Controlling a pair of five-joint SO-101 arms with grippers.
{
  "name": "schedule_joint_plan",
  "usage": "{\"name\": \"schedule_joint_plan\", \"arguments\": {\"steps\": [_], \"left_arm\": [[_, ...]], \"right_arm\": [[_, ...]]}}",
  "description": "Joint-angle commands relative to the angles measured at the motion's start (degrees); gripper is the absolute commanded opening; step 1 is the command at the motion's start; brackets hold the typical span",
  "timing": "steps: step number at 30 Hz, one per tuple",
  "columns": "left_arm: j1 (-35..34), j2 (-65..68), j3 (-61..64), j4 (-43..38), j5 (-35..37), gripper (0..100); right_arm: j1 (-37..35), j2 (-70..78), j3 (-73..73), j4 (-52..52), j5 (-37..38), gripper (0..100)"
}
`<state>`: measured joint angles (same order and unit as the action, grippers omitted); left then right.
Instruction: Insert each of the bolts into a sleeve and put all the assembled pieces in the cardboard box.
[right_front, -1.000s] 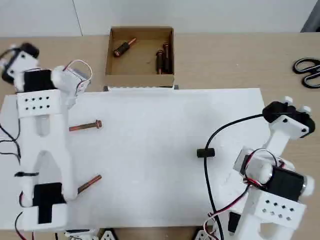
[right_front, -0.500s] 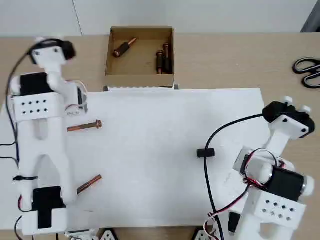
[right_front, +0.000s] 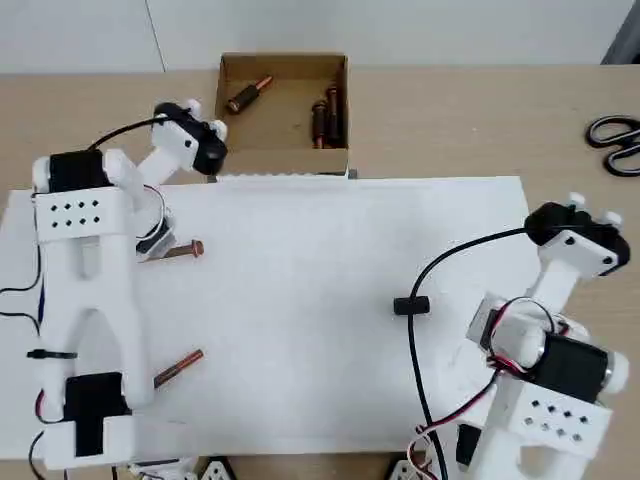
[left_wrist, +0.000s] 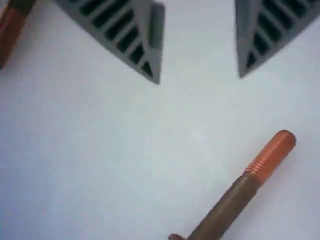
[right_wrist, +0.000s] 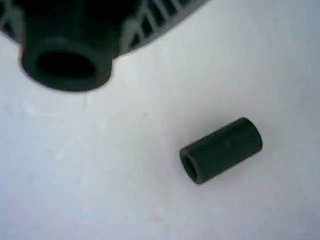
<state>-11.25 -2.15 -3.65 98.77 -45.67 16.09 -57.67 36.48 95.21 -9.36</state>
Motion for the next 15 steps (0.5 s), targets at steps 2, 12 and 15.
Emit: {"name": "schedule_joint_plan", "arguments": {"steps": [2, 12, 15], "left_arm": [[0.18, 2.29, 0.04, 1.14, -10.73, 9], [0.26, 12.13, -0.31, 0.53, -25.41, 13], [0.26, 12.40, -0.31, -1.76, -27.34, 14]], "right_arm": [[0.40, -0.75, -0.44, -1.01, -0.62, 0.2], [0.40, -0.57, -0.44, -1.01, -0.53, 0.2], [0.40, -0.66, -0.44, -1.01, -0.53, 0.2]]}}
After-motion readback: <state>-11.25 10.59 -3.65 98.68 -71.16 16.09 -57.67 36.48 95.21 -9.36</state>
